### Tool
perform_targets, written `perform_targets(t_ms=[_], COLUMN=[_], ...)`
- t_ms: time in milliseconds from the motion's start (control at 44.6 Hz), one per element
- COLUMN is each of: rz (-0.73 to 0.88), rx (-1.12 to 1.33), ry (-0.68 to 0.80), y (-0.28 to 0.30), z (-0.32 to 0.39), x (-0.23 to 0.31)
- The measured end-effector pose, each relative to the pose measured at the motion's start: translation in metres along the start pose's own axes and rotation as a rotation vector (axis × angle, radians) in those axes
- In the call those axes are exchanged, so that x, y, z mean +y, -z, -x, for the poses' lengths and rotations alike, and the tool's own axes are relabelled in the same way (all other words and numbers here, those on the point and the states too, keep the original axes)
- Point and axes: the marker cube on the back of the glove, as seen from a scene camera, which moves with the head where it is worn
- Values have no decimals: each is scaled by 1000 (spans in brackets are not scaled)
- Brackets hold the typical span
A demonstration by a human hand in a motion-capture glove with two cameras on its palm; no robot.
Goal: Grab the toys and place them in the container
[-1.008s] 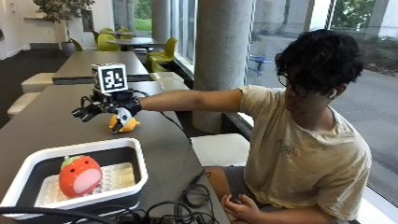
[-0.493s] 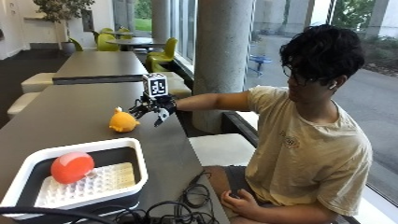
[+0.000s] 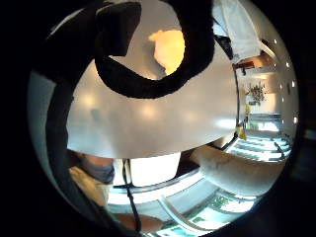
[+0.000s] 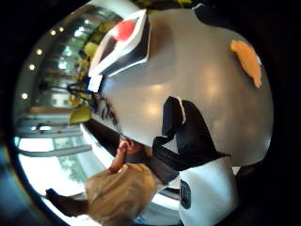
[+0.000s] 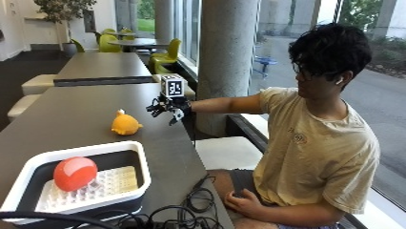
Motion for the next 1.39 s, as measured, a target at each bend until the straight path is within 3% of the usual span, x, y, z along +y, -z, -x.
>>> perform_targets(t_ms=[246,358,426,493,1389], rz=[1,4,-1,2,-5], rx=[-20,-159,-16,79,103], ry=[-22,-214,-54,-2,7], y=[-7,-13,-13,-15,-18], z=[-8,12,-1,-7,-2], x=[1,-1,-6,-7,-9])
